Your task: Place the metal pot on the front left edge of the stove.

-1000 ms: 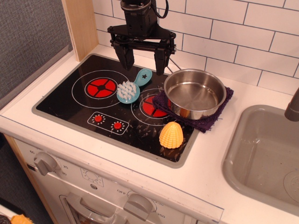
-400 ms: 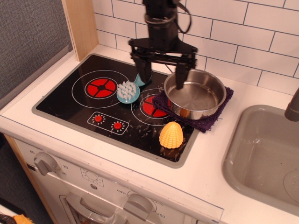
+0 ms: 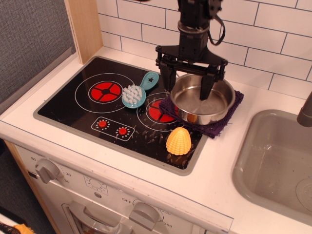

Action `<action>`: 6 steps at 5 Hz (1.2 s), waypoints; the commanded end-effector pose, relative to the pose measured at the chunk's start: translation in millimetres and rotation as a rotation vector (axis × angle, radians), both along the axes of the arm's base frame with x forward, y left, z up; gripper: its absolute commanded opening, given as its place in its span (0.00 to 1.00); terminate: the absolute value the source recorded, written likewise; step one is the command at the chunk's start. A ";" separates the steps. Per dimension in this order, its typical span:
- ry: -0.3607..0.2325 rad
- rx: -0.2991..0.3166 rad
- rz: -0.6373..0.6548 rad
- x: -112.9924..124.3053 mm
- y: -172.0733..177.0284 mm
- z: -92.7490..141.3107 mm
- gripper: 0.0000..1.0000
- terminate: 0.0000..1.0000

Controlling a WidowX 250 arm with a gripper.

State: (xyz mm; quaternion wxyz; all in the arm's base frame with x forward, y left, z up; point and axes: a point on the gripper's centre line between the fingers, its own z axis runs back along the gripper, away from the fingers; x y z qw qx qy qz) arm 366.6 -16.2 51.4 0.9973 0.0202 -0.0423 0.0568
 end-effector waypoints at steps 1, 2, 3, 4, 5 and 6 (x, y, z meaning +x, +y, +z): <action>0.010 0.057 0.041 7.7 9.5 -8.7 1.00 0.00; 0.002 0.052 0.056 7.2 11.0 -4.7 0.00 0.00; -0.039 0.019 0.057 4.0 11.7 5.7 0.00 0.00; -0.064 0.003 0.063 4.7 11.9 19.4 0.00 0.00; -0.111 -0.047 0.114 6.4 24.5 48.8 0.00 0.00; -0.144 -0.087 0.239 -5.5 77.6 75.7 0.00 0.00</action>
